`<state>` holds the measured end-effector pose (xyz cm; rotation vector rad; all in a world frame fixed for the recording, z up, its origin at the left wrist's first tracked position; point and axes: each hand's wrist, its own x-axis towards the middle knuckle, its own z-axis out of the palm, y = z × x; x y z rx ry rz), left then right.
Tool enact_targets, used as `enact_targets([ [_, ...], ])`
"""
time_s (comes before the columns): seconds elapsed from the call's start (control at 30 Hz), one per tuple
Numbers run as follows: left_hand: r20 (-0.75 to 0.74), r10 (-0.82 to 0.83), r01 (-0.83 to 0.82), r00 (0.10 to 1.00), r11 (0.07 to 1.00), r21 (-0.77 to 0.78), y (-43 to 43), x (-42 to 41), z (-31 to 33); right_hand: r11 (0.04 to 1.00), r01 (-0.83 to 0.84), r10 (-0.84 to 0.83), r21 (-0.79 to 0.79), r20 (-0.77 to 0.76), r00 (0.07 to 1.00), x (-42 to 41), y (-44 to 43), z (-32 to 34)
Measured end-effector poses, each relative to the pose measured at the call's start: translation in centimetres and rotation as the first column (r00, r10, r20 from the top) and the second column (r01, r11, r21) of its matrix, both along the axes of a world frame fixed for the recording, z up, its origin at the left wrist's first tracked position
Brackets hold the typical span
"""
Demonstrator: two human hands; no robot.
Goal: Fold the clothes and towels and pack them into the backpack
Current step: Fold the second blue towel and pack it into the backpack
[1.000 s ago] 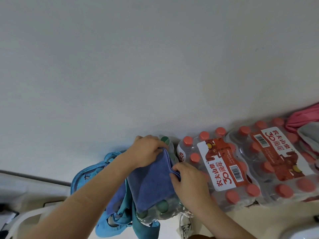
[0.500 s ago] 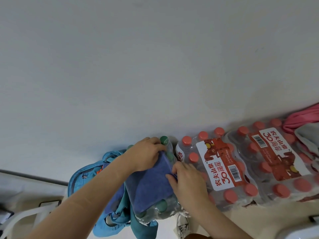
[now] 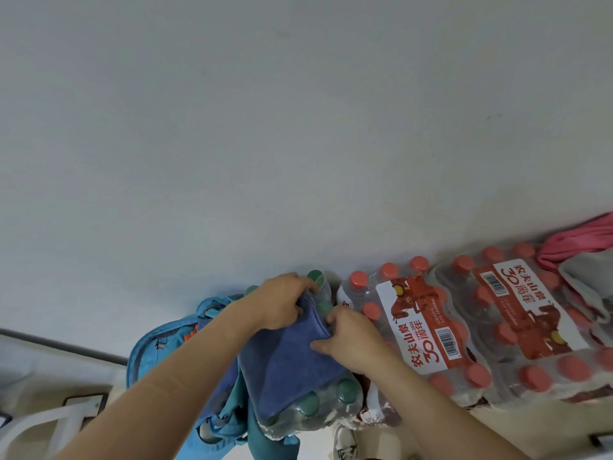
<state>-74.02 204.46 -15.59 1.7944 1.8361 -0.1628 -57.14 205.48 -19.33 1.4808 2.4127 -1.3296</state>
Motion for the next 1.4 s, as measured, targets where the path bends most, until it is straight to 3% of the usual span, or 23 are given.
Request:
enact_targets([
  [0.13, 0.15, 0.037, -0.041, 0.988, 0.999, 0.025, -0.8, -1.3, 0.7, 0.996, -0.048, 0.048, -0.078, 0.002, 0.999, -0.3, 0.5, 0.1],
  [0.27, 0.355, 0.112, -0.16, 0.928, 0.981, 0.108, -2.1, -2.5, 2.6, 0.971, -0.055, 0.014, -0.231, -0.175, 0.984, 0.6, 1.3, 2.5],
  [0.33, 0.484, 0.148, -0.253, 0.863, 0.954, 0.16, -2.5, -2.3, 4.1, 0.965, -0.138, 0.084, -0.225, -0.236, 0.968, 1.5, 2.9, 5.3],
  [0.4, 0.59, 0.147, -0.334, 0.794, 0.916, 0.221, -2.4, -1.5, 5.7, 0.965, -0.221, 0.182, -0.138, -0.25, 0.951, 2.6, 4.8, 8.6],
  [0.5, 0.63, 0.073, -0.398, 0.773, 0.829, 0.393, -1.3, 0.6, 8.3, 0.937, -0.254, 0.284, 0.24, -0.097, 0.954, 4.3, 7.6, 13.6],
  [0.57, 0.568, 0.001, -0.375, 0.823, 0.751, 0.543, -0.4, 2.1, 9.8, 0.824, -0.283, 0.296, 0.49, 0.053, 0.954, 5.8, 8.6, 16.4],
  [0.67, 0.282, -0.12, -0.142, 0.952, 0.643, 0.752, 0.5, 4.8, 10.2, 0.573, -0.27, 0.334, 0.774, 0.081, 0.939, 8.5, 8.5, 17.3],
  [0.77, 0.0, -0.135, 0.096, 0.991, 0.707, 0.701, 0.0, 8.5, 7.4, 0.428, -0.328, 0.36, 0.842, 0.174, 0.917, 11.3, 6.9, 13.4],
  [0.83, -0.123, -0.182, 0.22, 0.976, 0.792, 0.569, -1.2, 11.0, 3.9, 0.422, -0.373, 0.352, 0.826, 0.231, 0.907, 13.5, 5.4, 9.2],
  [0.97, -0.239, -0.272, 0.352, 0.932, 0.835, 0.424, -4.1, 15.1, -2.2, 0.507, -0.424, 0.343, 0.75, 0.275, 0.898, 17.1, 2.8, 2.2],
  [1.07, -0.179, -0.229, 0.285, 0.957, 0.866, 0.412, -5.1, 16.9, -2.7, 0.568, -0.388, 0.33, 0.726, 0.231, 0.915, 18.3, 2.4, 0.4],
  [1.13, -0.092, -0.197, 0.216, 0.976, 0.92, 0.327, -5.0, 17.5, -1.2, 0.534, -0.395, 0.34, 0.748, 0.238, 0.91, 18.6, 2.6, 0.0],
  [1.2, 0.029, -0.146, 0.125, 0.989, 0.922, 0.366, -4.4, 18.3, -0.3, 0.486, -0.387, 0.351, 0.784, 0.231, 0.908, 19.0, 2.7, -0.3],
  [1.27, 0.017, -0.058, 0.041, 0.998, 0.864, 0.503, -3.4, 19.1, -0.8, 0.46, -0.373, 0.375, 0.806, 0.205, 0.904, 19.3, 2.4, -0.5],
  [1.33, -0.042, 0.02, 0.004, 0.999, 0.857, 0.515, -2.8, 19.6, -2.4, 0.458, -0.373, 0.406, 0.807, 0.184, 0.895, 19.8, 2.0, -0.4],
  [1.4, -0.155, 0.002, 0.074, 0.988, 0.874, 0.481, -2.8, 19.9, -4.7, 0.48, -0.397, 0.439, 0.783, 0.178, 0.881, 20.4, 1.8, -0.4],
])
